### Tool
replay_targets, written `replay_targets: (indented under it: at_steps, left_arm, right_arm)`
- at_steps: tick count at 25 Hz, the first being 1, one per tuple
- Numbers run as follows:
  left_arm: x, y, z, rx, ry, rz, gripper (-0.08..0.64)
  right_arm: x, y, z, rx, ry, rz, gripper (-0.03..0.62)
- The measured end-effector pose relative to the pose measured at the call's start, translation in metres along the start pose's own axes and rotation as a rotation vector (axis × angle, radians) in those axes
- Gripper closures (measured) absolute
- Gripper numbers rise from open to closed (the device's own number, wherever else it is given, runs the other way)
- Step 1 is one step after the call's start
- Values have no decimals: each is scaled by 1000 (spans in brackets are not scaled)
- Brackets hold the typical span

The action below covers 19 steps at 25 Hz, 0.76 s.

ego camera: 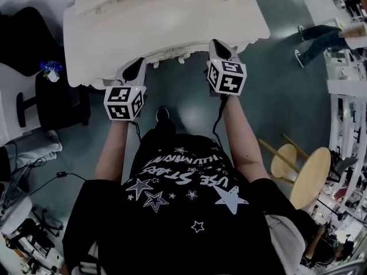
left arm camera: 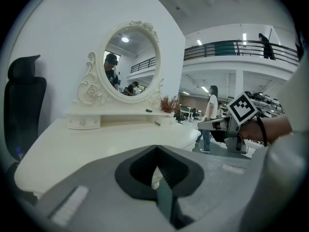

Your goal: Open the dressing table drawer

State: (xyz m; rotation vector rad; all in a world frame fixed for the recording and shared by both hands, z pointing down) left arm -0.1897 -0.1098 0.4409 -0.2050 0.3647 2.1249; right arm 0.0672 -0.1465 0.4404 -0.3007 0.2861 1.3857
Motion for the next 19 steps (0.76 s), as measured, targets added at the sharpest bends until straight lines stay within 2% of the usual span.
replay_targets:
  at_steps: [6,19]
  left_arm:
    - [24,-43,11,3,2,-19,560]
    - [81,-152,24,-17,-39,-33,560]
  right_arm:
    - [45,-4,15,6,-15,-68,566]
    - [155,-41,35,-7,-72,-112,566]
Point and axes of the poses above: the fingertips, and each gripper's own axes: x backward along the fingers, y to its left, z out of its underside, the point moved 4 cm from there along x, backward along the fingers, and after that the axes turned 7 degrees about -y, right-handed, at the moved point
